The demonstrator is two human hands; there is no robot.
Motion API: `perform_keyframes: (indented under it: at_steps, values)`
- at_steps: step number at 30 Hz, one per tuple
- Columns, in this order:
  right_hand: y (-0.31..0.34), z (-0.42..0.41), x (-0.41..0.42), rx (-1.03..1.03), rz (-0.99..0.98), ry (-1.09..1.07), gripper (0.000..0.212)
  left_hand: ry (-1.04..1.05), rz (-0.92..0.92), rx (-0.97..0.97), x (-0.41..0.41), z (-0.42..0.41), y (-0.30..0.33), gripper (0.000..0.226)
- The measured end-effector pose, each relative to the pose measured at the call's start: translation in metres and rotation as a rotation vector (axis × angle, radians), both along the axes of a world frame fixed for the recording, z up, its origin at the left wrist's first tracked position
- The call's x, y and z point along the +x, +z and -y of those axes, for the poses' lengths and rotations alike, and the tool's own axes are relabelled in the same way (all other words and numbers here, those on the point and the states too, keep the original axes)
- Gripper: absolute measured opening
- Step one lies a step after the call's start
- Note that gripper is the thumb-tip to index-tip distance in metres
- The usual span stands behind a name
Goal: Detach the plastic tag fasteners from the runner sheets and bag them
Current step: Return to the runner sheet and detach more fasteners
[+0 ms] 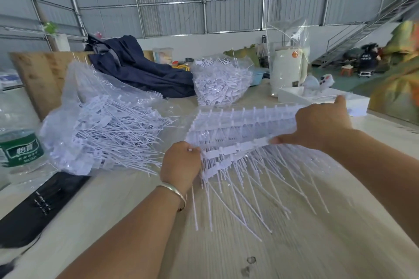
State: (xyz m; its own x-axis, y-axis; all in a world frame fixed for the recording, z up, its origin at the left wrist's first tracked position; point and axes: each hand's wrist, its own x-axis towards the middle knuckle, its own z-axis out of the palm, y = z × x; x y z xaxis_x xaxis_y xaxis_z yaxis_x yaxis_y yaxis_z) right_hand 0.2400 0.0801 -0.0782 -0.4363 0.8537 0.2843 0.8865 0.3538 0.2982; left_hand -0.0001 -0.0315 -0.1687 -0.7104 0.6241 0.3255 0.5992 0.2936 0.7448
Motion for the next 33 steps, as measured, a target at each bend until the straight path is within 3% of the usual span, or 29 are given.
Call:
perform_keyframes:
  at_steps: [8, 10, 12, 14, 17, 19, 24, 27, 30, 33]
  values:
    - [0.049, -0.009, 0.030, 0.106, -0.016, 0.079, 0.093, -0.013, -0.072, 0.077, 0.012, 0.000, 0.006, 0.034]
    - [0.058, -0.010, 0.035, 0.172, -0.093, 0.132, 0.083, -0.067, 0.042, 0.241, 0.014, 0.002, 0.011, 0.038]
    - [0.055, -0.014, 0.037, 0.199, -0.102, 0.138, 0.077, -0.161, 0.273, 0.382, 0.015, 0.004, 0.016, 0.039]
    - [0.035, -0.025, 0.037, 0.154, -0.051, 0.126, 0.071, -0.275, 0.458, 0.397, 0.018, 0.008, 0.019, 0.029]
    - [-0.005, -0.035, 0.036, 0.051, 0.027, 0.115, 0.055, -0.322, 0.467, 0.299, 0.023, 0.010, 0.017, 0.025]
    - [-0.024, -0.034, 0.030, 0.002, -0.070, 0.184, 0.041, -0.328, 0.471, 0.252, 0.026, 0.007, 0.015, 0.025]
    - [-0.042, 0.002, -0.022, -0.196, -0.641, 0.557, 0.034, -0.400, 0.490, 0.234, 0.027, 0.010, 0.018, 0.024]
    - [-0.048, 0.026, -0.051, -0.359, -0.750, 0.663, 0.032, -0.476, 0.519, 0.258, 0.027, 0.015, 0.021, 0.019]
    - [-0.060, 0.036, -0.059, -0.482, -0.881, 0.700, 0.016, -0.572, 0.569, 0.249, 0.031, 0.016, 0.023, 0.012]
    - [-0.071, 0.033, -0.055, -0.426, -0.831, 0.740, 0.026, -0.612, 0.557, 0.181, 0.033, 0.016, 0.022, 0.012]
